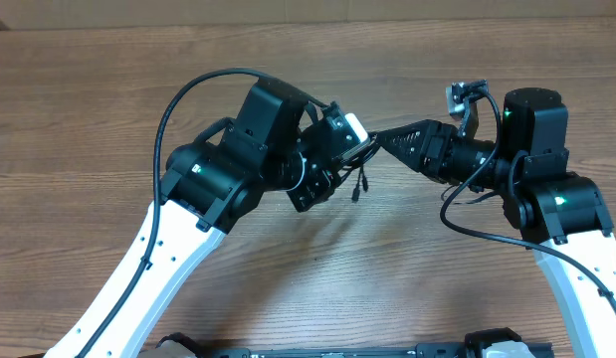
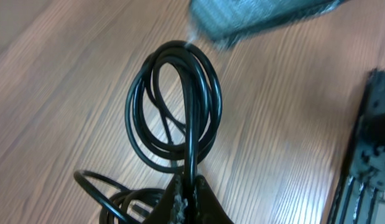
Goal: Untangle cables
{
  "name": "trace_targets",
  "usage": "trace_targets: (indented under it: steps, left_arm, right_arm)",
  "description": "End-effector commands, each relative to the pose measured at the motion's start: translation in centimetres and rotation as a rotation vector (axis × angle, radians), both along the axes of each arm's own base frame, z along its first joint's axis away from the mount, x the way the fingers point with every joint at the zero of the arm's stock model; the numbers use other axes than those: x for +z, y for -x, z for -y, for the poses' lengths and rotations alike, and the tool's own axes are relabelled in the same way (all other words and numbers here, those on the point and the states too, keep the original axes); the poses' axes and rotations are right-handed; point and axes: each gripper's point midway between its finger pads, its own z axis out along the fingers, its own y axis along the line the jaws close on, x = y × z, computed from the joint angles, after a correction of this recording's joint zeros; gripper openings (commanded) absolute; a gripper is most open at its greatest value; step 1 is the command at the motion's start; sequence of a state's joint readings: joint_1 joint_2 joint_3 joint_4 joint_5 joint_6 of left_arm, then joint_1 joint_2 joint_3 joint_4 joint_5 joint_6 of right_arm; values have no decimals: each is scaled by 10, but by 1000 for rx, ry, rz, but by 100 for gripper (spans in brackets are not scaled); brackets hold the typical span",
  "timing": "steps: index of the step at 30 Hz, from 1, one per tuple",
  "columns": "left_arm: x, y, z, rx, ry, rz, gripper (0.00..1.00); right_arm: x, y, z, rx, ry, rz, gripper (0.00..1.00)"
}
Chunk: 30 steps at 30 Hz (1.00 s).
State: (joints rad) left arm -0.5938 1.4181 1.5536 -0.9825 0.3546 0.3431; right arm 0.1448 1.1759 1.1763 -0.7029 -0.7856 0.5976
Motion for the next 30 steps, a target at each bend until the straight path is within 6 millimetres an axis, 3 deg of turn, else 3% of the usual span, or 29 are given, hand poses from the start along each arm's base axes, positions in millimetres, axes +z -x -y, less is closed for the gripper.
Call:
trace_targets:
  steps: [1, 4, 5, 7, 9, 13, 18, 23, 26, 30]
  left_arm:
    - [25, 9, 14, -70, 103, 19, 4]
    - [36, 14, 25, -139, 161, 39, 4]
    - [38, 15, 26, -154, 171, 45, 4]
    - [37, 14, 26, -150, 168, 45, 4]
    - [33, 9, 21, -95, 145, 32, 4]
    - [28, -4, 11, 44, 121, 0, 4]
    - [26, -5, 9, 66, 115, -12, 4]
    - [14, -40, -24, 465, 81, -62, 4]
    - [16, -43, -24, 481, 93, -59, 4]
    - [16, -43, -24, 523, 120, -94, 4]
  right_arm:
    - [12, 4, -2, -1, -45, -19, 48]
    - [14, 8, -6, 22, -63, -26, 45]
    - [13, 8, -5, 20, -62, -27, 28]
    - [13, 8, -5, 20, -62, -27, 10]
    - [13, 8, -5, 20, -62, -28, 4]
    - [12, 9, -5, 22, -62, -38, 4]
    - [13, 11, -7, 36, -68, -33, 4]
    - [28, 21, -11, 128, -50, 114, 4]
    - [50, 36, -15, 212, -55, 270, 4]
    - [85, 81, -27, 467, -120, 550, 4]
